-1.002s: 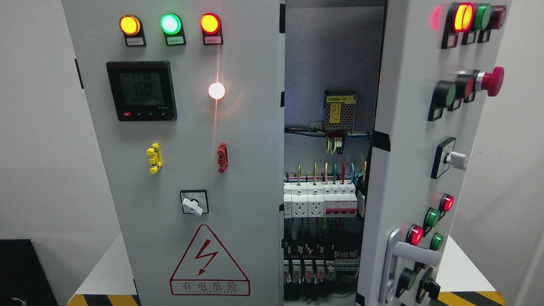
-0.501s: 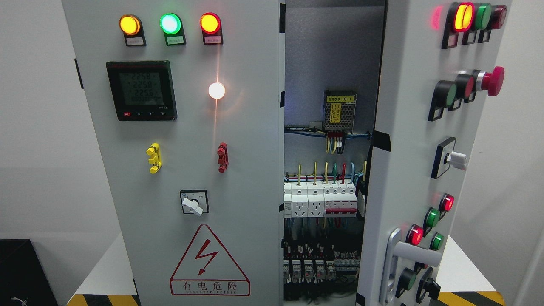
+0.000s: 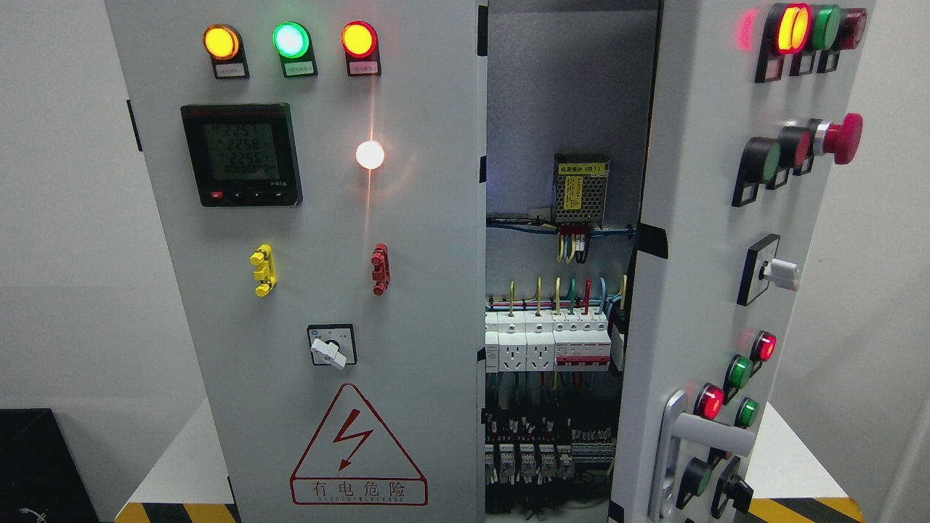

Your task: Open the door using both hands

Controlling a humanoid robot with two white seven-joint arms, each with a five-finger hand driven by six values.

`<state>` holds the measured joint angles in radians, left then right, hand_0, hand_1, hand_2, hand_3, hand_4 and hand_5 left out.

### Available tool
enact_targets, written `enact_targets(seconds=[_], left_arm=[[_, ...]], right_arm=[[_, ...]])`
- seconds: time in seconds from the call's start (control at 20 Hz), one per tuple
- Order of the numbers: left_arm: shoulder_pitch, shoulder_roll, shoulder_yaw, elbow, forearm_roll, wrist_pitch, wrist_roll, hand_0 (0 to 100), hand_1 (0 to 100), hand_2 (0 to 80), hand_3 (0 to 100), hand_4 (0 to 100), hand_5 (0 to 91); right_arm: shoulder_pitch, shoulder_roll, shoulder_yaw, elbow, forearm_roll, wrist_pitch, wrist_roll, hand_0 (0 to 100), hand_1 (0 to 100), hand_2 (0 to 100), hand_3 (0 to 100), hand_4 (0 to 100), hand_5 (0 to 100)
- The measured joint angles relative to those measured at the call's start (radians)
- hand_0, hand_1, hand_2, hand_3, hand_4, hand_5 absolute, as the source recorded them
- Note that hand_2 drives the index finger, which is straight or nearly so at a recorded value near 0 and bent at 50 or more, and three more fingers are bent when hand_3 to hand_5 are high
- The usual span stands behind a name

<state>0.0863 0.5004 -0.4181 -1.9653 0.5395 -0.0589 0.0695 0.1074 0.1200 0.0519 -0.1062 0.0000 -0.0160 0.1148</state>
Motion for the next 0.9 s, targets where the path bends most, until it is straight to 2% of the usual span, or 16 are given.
enact_targets(seconds=[0.55, 0.9], left_arm=[[-0.335, 0.107, -0.113, -0.079, 0.231, 0.001, 0.0, 0, 0, 0.0, 0, 0, 0.0], [-0.598, 0.166, -0.175, -0.101, 0.453, 0.053, 0.0, 0, 0, 0.0, 0, 0, 0.0]], right_arm=[[0.0, 0.0, 0.0, -0.001, 0.0, 0.0, 0.0, 19, 0, 0, 0, 0, 0], [0.0, 0.0, 0.0, -0.002, 0.0, 0.0, 0.0, 19, 0, 0, 0, 0, 0]])
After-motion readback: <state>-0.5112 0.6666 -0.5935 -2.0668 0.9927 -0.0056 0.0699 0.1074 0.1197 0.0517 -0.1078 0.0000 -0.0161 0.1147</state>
